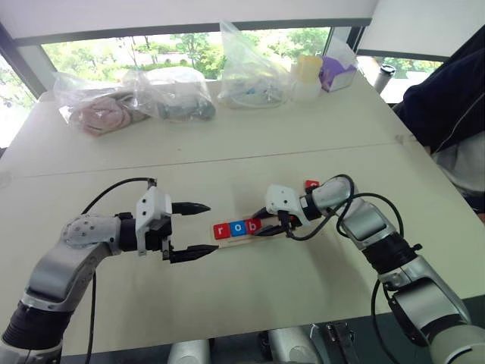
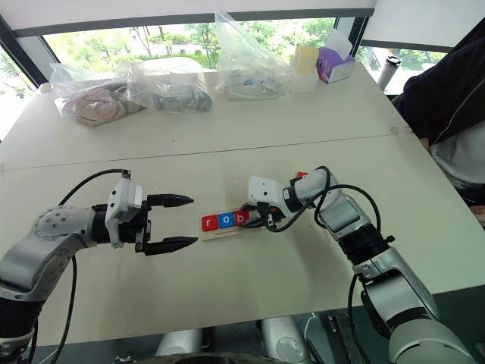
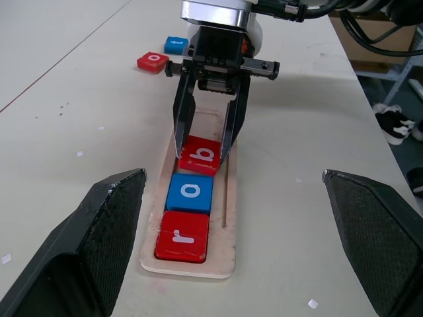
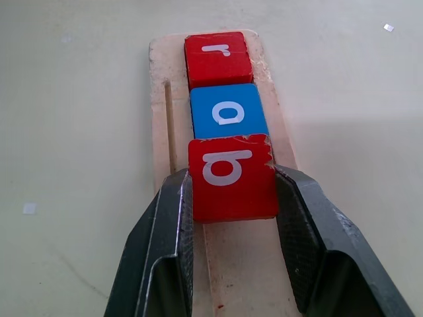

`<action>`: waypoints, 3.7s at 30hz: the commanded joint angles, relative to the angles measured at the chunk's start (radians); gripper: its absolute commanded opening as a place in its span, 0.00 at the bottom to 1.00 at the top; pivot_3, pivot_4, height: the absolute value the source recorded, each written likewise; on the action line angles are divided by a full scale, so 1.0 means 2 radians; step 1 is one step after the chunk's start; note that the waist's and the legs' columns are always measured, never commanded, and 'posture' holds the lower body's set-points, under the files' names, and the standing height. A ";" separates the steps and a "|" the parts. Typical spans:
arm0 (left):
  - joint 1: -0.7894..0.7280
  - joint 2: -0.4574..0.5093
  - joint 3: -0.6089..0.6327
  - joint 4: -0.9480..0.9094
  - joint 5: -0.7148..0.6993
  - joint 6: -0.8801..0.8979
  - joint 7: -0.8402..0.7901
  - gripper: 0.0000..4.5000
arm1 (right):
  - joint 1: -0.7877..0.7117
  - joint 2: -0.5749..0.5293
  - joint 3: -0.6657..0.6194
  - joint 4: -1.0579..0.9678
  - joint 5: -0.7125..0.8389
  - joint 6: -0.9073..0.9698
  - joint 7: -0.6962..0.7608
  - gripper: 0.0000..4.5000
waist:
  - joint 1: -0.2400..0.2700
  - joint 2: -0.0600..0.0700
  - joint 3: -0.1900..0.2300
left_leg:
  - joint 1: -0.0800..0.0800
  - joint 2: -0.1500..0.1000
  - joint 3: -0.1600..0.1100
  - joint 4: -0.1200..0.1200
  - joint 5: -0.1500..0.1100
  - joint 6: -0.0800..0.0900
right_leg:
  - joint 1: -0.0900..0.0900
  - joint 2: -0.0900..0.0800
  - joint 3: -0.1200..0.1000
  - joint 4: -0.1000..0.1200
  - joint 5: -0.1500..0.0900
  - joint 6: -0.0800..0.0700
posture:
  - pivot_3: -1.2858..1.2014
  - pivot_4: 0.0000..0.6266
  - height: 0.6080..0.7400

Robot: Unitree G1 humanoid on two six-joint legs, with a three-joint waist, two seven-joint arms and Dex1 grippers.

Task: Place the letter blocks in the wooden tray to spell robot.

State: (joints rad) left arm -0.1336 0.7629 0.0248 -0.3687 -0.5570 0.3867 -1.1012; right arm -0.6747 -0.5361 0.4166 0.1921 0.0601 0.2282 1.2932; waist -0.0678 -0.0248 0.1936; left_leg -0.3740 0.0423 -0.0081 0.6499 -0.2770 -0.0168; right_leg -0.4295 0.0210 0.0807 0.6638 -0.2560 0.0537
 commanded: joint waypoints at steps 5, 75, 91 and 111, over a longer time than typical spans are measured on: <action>-0.005 -0.002 0.006 -0.019 -0.003 -0.006 0.005 1.00 | -0.015 0.008 -0.005 0.007 -0.002 -0.015 0.003 0.90 | 0.000 0.000 0.000 | 0.000 0.000 0.000 0.000 0.000 0.000 | 0.000 0.000 0.000 0.000 0.000 0.000 | 0.52 0.24 1.00; -0.059 -0.042 -0.040 0.026 0.014 -0.021 -0.015 1.00 | 0.111 0.161 -0.295 -0.217 -0.006 0.373 -0.538 0.99 | -0.001 0.000 0.000 | 0.000 0.000 0.000 -0.001 0.000 0.000 | -0.001 0.000 0.000 0.000 0.000 0.000 | 0.52 0.24 1.00; -0.046 -0.043 -0.032 0.013 0.015 -0.019 -0.001 1.00 | 0.116 0.180 -0.249 -0.194 0.011 0.370 -0.551 0.99 | -0.001 0.000 0.000 | -0.001 0.000 0.000 -0.001 0.000 0.000 | -0.001 0.000 0.000 0.000 0.000 0.000 | 0.52 0.24 1.00; -0.054 -0.050 -0.039 0.018 0.018 -0.021 0.001 1.00 | 0.130 0.190 -0.262 -0.206 0.018 0.394 -0.582 0.94 | -0.001 0.000 0.000 | -0.001 0.000 0.000 -0.001 0.000 0.000 | -0.001 0.000 0.000 0.000 0.000 0.000 | 0.52 0.24 1.00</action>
State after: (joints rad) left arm -0.2313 0.6651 -0.0596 -0.3162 -0.5219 0.3616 -1.0981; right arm -0.4239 -0.1672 -0.1007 -0.1898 0.0833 0.9999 0.1353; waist -0.0699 -0.0239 0.1932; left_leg -0.3752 0.0422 -0.0083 0.6477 -0.2766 -0.0175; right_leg -0.4314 0.0215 0.0811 0.6635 -0.2564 0.0538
